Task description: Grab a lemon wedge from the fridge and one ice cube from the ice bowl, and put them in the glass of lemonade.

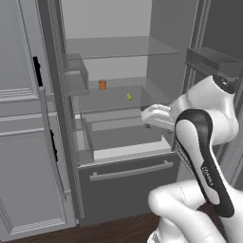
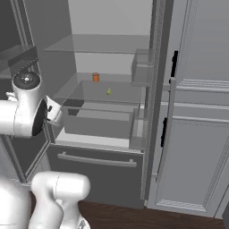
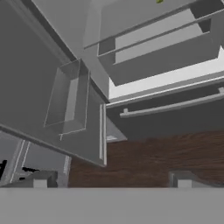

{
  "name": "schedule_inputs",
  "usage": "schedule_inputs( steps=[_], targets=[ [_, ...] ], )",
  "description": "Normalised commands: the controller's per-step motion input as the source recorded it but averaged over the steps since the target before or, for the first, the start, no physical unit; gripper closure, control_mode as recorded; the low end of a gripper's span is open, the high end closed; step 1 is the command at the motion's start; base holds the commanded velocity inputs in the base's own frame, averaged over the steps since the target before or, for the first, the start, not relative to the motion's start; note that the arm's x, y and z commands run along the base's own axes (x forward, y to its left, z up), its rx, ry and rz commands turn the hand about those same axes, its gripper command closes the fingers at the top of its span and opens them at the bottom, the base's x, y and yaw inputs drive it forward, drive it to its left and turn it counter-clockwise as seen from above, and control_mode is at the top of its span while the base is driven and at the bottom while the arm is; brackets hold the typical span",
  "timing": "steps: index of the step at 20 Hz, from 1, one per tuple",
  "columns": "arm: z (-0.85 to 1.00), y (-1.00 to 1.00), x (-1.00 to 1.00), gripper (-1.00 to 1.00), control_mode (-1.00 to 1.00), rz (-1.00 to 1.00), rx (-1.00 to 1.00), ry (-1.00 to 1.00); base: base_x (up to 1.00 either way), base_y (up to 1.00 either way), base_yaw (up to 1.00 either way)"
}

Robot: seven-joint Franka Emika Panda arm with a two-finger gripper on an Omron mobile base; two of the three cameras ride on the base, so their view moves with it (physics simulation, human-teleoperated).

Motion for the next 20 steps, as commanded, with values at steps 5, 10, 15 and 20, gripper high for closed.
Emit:
schedule_inputs(
  steps=[5, 10, 15, 20],
  targets=[
    [0.05, -0.73, -0.19, -1.00, -1.00, -0.24, -0.37, 0.33, 0.00, 0.00, 0.00],
    [-0.02, -0.09, -0.95, -1.00, -1.00, 0.00, -0.26, 0.03, 0.00, 0.00, 0.00],
    [0.02, -0.01, -0.87, -1.00, -1.00, 0.03, -0.01, -0.11, 0.00, 0.00, 0.00],
    [0.04, -0.06, -0.16, -1.00, -1.00, 0.00, 0.03, -0.09, 0.00, 0.00, 0.00]
  ],
)
